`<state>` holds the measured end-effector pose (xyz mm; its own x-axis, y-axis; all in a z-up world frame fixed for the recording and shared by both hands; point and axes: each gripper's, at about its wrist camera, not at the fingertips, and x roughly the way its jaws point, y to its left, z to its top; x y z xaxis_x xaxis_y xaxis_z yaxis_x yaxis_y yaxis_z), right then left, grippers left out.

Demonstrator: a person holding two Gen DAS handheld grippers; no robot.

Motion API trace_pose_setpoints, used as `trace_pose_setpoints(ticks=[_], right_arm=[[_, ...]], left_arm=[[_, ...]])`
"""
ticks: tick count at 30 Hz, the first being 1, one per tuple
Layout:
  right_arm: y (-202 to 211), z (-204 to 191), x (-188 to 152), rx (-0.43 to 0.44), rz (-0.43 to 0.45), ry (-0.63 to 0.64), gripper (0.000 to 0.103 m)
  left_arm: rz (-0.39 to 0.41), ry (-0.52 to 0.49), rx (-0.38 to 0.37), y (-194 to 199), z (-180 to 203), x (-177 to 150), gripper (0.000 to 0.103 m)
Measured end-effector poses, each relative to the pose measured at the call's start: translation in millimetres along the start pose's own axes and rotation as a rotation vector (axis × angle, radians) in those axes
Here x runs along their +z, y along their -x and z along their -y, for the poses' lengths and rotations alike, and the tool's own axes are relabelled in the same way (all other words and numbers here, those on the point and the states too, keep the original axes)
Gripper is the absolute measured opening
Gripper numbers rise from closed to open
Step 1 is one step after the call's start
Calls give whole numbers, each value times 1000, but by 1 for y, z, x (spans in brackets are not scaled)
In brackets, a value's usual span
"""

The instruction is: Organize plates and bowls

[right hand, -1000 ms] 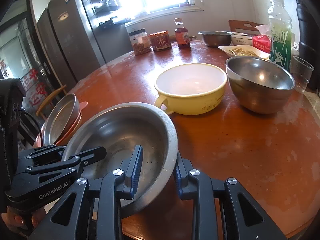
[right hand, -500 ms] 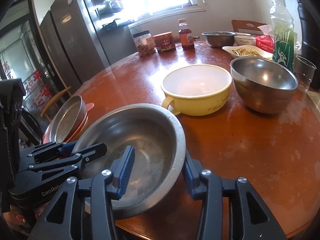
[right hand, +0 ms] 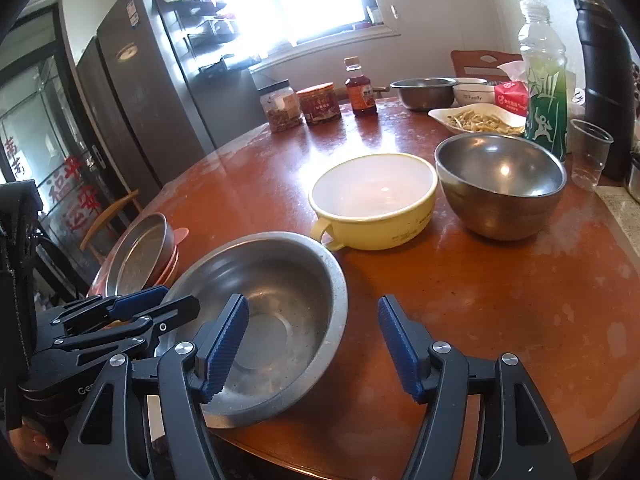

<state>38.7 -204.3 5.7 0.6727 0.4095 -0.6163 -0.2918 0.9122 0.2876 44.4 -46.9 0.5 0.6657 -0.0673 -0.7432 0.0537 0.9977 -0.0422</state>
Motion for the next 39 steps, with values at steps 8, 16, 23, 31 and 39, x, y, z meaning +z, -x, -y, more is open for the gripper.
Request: trace_pose_setpoints(ticks=[8, 16, 23, 31, 39], right_arm=[[19, 17, 3, -7, 42, -34, 73], [41, 55, 7, -58, 86, -98, 74], [55, 97, 12, -106, 123, -175, 74], [64, 149, 27, -179, 142, -255, 74], [47, 182, 52, -207, 134, -270, 74]], left_arm=[[18, -34, -18, 13, 22, 7, 41], [-2, -64, -84, 10, 57, 22, 42], [-54, -78, -180, -8, 102, 38, 42], [-129, -47, -278, -42, 140, 65, 42], [-165, -16, -304, -67, 163, 86, 42]])
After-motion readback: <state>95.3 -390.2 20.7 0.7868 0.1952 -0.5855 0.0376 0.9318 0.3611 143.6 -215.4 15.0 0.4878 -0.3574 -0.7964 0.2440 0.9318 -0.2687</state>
